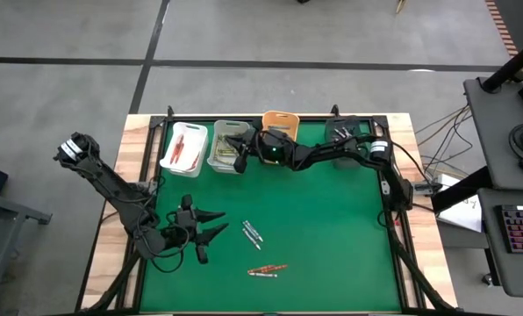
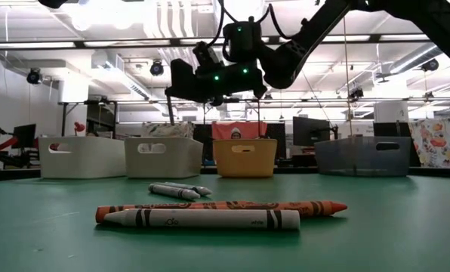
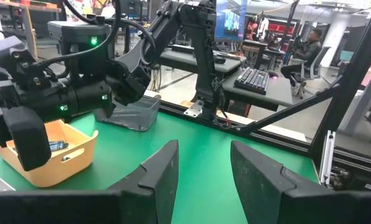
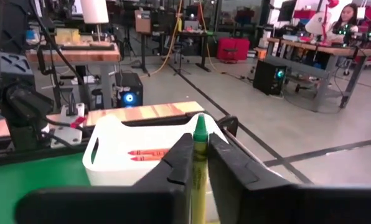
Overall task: Sort crayons
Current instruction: Put the green crayon into the gray bin, then put the white crayon into the black bin
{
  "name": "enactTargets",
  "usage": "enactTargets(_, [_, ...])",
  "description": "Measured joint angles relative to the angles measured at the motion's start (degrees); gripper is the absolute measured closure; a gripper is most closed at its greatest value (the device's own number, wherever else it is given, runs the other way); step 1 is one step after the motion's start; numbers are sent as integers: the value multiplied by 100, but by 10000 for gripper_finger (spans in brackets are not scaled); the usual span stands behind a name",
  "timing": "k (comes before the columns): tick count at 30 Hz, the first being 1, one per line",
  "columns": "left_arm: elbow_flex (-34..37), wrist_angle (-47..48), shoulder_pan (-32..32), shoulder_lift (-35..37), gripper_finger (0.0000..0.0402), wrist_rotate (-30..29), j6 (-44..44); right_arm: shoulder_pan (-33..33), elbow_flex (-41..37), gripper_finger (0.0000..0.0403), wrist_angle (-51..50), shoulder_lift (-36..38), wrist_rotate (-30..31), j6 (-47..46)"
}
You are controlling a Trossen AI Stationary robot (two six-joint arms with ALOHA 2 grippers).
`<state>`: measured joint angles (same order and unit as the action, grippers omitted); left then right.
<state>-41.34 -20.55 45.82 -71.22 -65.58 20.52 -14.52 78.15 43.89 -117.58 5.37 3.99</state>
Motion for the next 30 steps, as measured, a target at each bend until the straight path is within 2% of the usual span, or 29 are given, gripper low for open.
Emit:
enactTargets(8, [0, 1, 0, 2, 273, 0, 0, 8, 0, 282, -186, 28, 14, -102])
enactTargets(14, [0, 1, 0, 2, 273, 2, 0, 144, 0, 249, -622, 355, 7, -289])
enactTargets(19, [0, 3, 0, 4, 273, 9, 51, 424, 2, 247, -2286, 1147, 7, -7])
enactTargets(24, [4, 54, 0, 7, 273, 96, 148, 860, 13, 255, -4874, 2221, -8, 34])
enactTargets(27, [20, 107, 0, 7, 273, 293, 149, 1126, 11, 260, -6574, 2744, -284, -386])
enactTargets(30, [24, 186, 0, 5, 273, 378, 150, 1404, 11, 264, -7859, 3095, -586, -1157])
